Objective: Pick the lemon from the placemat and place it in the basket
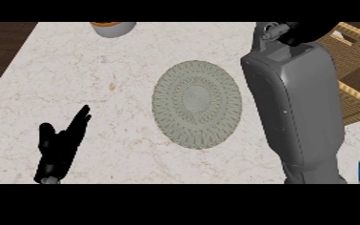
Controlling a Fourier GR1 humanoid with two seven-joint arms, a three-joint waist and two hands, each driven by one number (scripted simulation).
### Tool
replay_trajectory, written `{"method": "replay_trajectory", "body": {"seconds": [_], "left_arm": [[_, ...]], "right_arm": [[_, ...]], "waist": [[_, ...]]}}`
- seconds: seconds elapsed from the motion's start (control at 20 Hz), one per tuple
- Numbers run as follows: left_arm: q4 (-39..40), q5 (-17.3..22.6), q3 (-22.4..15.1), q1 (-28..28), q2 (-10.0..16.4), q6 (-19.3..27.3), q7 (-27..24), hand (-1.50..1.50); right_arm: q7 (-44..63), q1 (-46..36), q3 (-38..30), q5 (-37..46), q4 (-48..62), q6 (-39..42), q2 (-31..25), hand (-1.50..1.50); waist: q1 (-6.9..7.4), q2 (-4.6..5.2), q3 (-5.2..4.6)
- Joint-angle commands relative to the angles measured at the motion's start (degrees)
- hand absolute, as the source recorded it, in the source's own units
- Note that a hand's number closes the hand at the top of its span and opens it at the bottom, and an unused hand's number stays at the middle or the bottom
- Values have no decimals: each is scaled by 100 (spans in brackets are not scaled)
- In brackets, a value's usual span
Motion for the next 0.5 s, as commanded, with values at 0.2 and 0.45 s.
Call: {"method": "replay_trajectory", "body": {"seconds": [0.2, 0.45], "left_arm": [[395, 117, 155, 175, 56, -92, 274, 0], [375, -34, -8, 301, -122, -36, 151, 0]], "right_arm": [[550, -721, -1130, 46, 542, 553, -168, 150], [41, -706, -1595, -24, 986, 475, -509, 150]], "waist": [[-139, 50, -61], [-124, 60, -60]]}}
